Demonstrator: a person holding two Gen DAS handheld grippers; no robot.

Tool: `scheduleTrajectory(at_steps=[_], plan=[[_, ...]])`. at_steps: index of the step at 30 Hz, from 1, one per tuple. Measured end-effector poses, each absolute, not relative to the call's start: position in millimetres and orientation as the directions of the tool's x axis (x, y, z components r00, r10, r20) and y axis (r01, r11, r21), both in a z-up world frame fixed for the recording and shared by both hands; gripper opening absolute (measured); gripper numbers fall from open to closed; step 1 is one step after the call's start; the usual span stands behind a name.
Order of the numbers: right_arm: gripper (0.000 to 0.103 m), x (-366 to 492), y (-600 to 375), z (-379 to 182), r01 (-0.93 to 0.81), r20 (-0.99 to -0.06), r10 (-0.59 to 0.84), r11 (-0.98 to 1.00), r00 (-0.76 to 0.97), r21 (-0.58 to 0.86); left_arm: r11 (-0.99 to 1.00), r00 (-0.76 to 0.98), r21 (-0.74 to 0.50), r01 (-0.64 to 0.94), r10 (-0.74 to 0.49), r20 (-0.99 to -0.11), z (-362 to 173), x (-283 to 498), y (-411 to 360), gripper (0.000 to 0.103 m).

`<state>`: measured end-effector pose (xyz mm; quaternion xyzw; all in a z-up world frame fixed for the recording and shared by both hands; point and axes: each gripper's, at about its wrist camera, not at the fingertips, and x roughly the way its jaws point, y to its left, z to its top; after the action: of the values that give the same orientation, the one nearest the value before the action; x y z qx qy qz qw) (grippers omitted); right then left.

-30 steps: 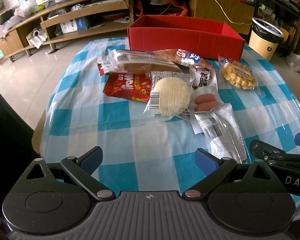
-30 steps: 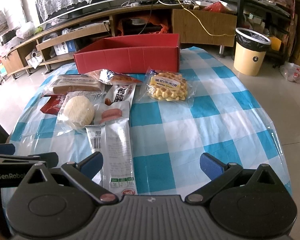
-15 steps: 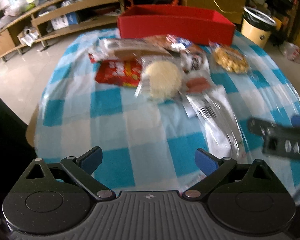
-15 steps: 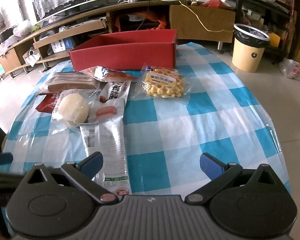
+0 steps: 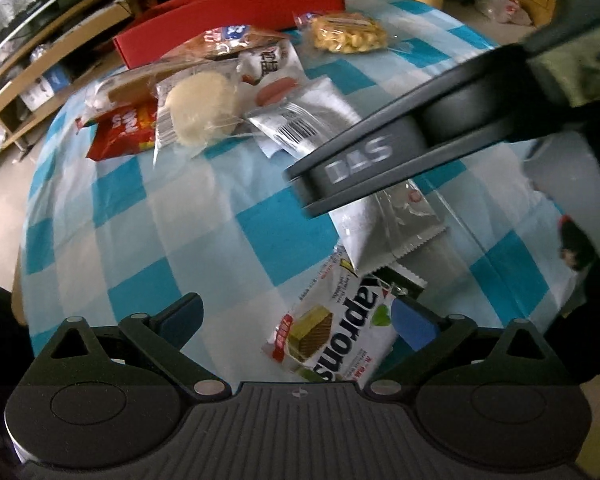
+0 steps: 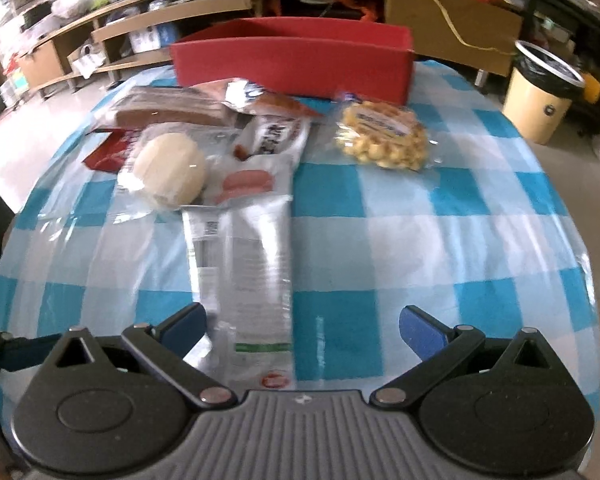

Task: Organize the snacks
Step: 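Grasp the Kaprons wafer bar with the left gripper while the right gripper grasps the silver pouch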

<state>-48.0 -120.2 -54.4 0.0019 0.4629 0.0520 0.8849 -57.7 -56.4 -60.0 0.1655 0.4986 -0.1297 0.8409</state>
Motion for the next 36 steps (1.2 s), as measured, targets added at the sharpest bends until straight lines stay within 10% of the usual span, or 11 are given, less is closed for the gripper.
scheduleTrajectory(at_steps=[15,17,20,26,31,36], plan=[[0.100,-26,-113,-81,-0.163,-0.869,0.095,0.987,0.486,0.017,0.899,0.391,0.120,0.421,-0.060,-0.918,-76,-55,-53,0.092],[0.092,-27,-115,-78,-0.173,-0.865,0.101,0.985,0.491,0.017,0.902,0.394,0.113,0.417,-0.068,-0.917,-74,-55,-51,0.086],[0.050,-32,-119,-70,-0.206,-0.846,0.133,0.978,0.517,0.028,0.908,0.396,0.105,0.407,-0.071,-0.916,-71,-53,-48,0.078],[0.041,-32,-136,-61,-0.159,-0.840,0.130,0.986,0.528,0.052,0.948,0.407,0.089,0.305,-0.046,-0.912,-64,-38,-28,0.067],[0.041,-38,-136,-60,-0.161,-0.834,0.093,0.987,0.543,0.005,0.971,0.421,0.079,0.227,-0.024,-0.907,-64,-24,-18,0.072],[0.042,-45,-123,-65,-0.198,-0.829,0.053,0.978,0.557,-0.071,0.980,0.416,0.098,0.175,0.017,-0.909,-73,-10,-8,0.101]])
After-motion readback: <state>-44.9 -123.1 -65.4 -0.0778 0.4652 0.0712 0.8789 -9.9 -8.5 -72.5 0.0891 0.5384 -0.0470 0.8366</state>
